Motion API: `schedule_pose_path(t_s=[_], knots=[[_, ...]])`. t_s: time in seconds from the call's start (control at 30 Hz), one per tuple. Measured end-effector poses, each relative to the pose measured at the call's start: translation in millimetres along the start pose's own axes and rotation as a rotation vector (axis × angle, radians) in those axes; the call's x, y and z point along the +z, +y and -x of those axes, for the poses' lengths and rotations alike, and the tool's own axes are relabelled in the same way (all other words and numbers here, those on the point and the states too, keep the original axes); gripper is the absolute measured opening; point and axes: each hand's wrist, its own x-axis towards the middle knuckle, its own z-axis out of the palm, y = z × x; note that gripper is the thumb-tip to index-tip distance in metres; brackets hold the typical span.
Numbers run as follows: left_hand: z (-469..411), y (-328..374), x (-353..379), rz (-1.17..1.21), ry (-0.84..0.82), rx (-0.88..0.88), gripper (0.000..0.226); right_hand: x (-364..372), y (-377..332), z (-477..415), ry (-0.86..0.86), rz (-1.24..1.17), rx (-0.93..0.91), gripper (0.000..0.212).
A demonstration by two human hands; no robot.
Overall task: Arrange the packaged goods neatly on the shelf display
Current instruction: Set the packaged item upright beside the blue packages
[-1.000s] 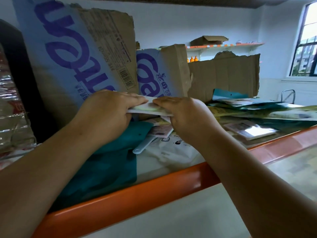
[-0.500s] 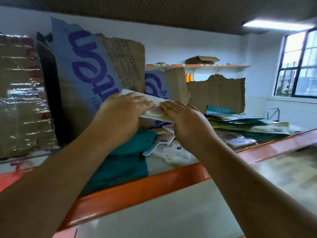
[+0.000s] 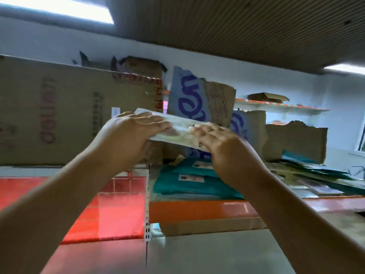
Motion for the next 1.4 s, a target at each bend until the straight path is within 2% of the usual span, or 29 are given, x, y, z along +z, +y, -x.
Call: schedule_pose_path(t_s=[0.07, 0.17, 0.27, 0.37, 0.5, 0.6, 0.73, 0.9, 1.1, 1.23, 1.4], knots=[[30.2, -22.0, -29.1, -0.029, -0.017, -0.029, 0.044, 2.2, -39.8, -18.6, -0.008, -0.035, -0.055, 0.071], [76.6, -47.0, -69.6, -0.061, -0.055, -0.116, 0.053, 12.9, -102.3, -40.8, 0.013, -0.096, -0.105, 0.066], [128.2, -75.4, -101.3, -0.127, -0.064, -0.206, 0.053, 31.2, -168.1, -53.0, 0.006, -0.167, -0.162, 0.061], [179.2, -100.4, -126.7, -0.169, -0.092, -0.272, 0.054, 48.3, -229.3, -58.4, 0.011, -0.236, -0.205, 0.061], [244.3, -135.6, -156.2, -0.193, -0.12, -0.338, 0.042, 71.6, -307.2, -65.6, 0.006, -0.346, -0.242, 0.06], [280.1, -151.0, -179.5, -0.181, -0.144, -0.374, 0.047, 80.7, -353.5, -71.8, -0.004, -0.439, -0.273, 0.058], [315.2, -164.1, -197.9, -0.229, -0.173, -0.404, 0.044, 84.6, -386.7, -80.4, -0.049, -0.486, -0.363, 0.05], [353.3, -179.9, -215.6, -0.236, -0.218, -0.508, 0.041, 91.8, -406.7, -89.9, -0.13, -0.502, -0.509, 0.056], [392.3, -206.4, -229.9, -0.221, -0.311, -0.556, 0.043, 126.1, -416.8, -105.3, -0.109, -0.609, -0.597, 0.055], [396.2, -219.4, -210.2, -0.179, -0.365, -0.542, 0.039, 154.5, -432.8, -110.5, -0.056, -0.714, -0.658, 0.048], [407.0, -259.5, -162.9, -0.34, -0.395, -0.584, 0.04, 210.0, -456.6, -118.9, 0.012, -0.711, -0.713, 0.054]])
